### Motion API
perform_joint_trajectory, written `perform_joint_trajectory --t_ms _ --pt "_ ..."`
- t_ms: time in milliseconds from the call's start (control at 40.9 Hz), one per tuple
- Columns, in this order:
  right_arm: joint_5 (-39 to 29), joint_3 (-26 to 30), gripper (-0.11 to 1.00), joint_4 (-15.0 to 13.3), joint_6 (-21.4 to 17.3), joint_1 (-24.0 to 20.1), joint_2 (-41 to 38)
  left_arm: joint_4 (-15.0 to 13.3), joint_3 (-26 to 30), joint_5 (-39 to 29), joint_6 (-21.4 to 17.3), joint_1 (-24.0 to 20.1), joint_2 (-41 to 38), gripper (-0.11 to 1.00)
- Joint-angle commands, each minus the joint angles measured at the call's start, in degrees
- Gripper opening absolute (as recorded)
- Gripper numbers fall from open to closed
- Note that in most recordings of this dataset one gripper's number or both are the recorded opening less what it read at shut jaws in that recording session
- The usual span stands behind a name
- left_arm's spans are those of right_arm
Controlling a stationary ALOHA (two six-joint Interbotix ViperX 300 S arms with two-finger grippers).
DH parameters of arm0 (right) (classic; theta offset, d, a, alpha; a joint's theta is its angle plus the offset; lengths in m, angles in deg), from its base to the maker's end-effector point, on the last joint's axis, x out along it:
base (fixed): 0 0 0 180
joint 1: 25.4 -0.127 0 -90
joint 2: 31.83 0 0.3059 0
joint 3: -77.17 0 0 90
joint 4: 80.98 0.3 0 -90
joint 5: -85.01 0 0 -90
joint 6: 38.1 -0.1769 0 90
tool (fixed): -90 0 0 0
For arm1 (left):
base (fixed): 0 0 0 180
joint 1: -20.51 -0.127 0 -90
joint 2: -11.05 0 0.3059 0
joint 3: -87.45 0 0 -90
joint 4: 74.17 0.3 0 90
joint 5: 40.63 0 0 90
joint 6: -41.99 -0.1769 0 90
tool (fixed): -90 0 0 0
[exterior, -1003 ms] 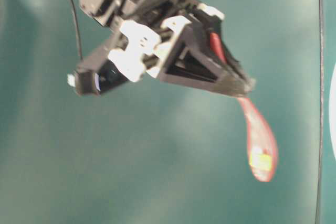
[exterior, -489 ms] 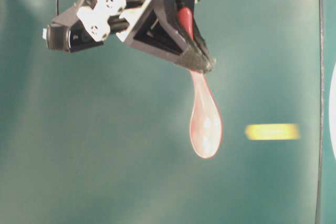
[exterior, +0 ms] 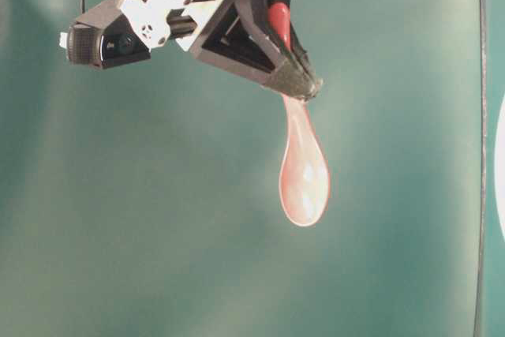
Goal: Scoop the yellow hexagonal prism block from the bowl with a spoon using the right arm.
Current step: 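Carry the spoon back and lower it onto the spoon rest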
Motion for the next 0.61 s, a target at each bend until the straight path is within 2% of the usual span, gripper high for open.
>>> perform_joint_trajectory --t_ms 0,196,587 --pt "0.62 0.79 0.09 -0.53 0.26 0.0 1.05 0.18 1.67 0.35 0.09 0.18 -0.18 -0.01" --pt "0.62 0.79 0.09 -1.23 0.26 -0.09 1.05 0.18 1.67 0.35 0.09 0.18 -0.18 -0.01" --pt "-0.97 -1.49 0.09 -6.33 1.85 -1.41 3.25 0.18 1.67 0.35 0.09 0.18 -0.18 -0.01"
